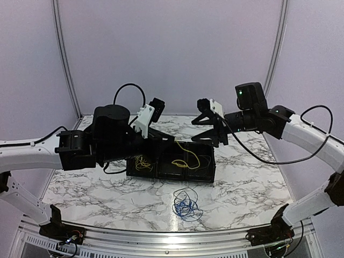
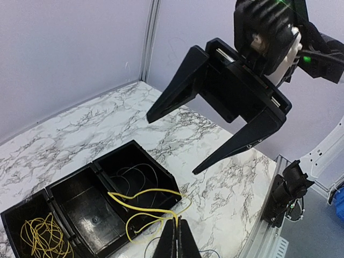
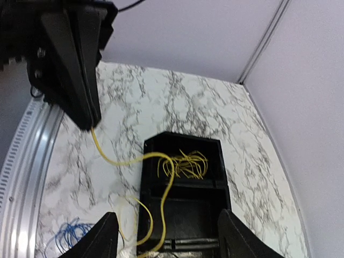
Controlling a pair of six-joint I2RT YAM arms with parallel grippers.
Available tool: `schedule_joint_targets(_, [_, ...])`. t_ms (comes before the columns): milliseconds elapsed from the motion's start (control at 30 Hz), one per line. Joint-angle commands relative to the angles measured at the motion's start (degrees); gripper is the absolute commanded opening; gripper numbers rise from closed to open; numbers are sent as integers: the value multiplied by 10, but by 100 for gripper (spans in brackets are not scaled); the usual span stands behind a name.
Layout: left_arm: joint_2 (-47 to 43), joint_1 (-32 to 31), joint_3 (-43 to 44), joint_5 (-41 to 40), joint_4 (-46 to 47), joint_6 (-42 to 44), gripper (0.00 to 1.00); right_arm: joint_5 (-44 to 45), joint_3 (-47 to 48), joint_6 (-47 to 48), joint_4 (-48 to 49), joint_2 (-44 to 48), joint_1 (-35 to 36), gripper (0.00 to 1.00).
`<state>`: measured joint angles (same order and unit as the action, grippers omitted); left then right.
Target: Untangle the cables
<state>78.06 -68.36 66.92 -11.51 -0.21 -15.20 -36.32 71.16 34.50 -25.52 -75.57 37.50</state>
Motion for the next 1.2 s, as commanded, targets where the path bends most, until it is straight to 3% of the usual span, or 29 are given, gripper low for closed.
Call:
schedule_joint_targets(0, [12, -1, 40, 11, -28, 34, 0, -78, 64, -48, -67, -54, 25, 68])
schedule_joint_targets(300, [32, -1, 70, 56, -14, 37, 0, -54, 29, -63, -23, -85, 51, 73])
schedule_joint_targets(400, [32, -1, 69, 65, -10, 35, 0, -32, 8, -78, 11, -91, 52, 67])
schedule_joint_targets(533, [29, -1, 65, 68, -4, 32, 0, -23, 0, -93, 36, -104, 51, 43])
schedule_joint_targets(700, [19, -1, 54, 63, 18, 30, 0, -1, 3, -107, 42, -124, 52, 46])
schedule_joint_targets(933, [-8, -1, 48, 48, 48, 32, 0, 93, -46, -102, 72, -105, 51, 50])
schedule_joint_targets(1067, [-18, -1, 50, 33, 49, 36, 0, 128, -67, -92, 81, -95, 49, 43])
schedule_joint_targets(1167, [-26, -1, 48, 21, 49, 37, 0, 93, -59, -70, 51, -81, 46, 39])
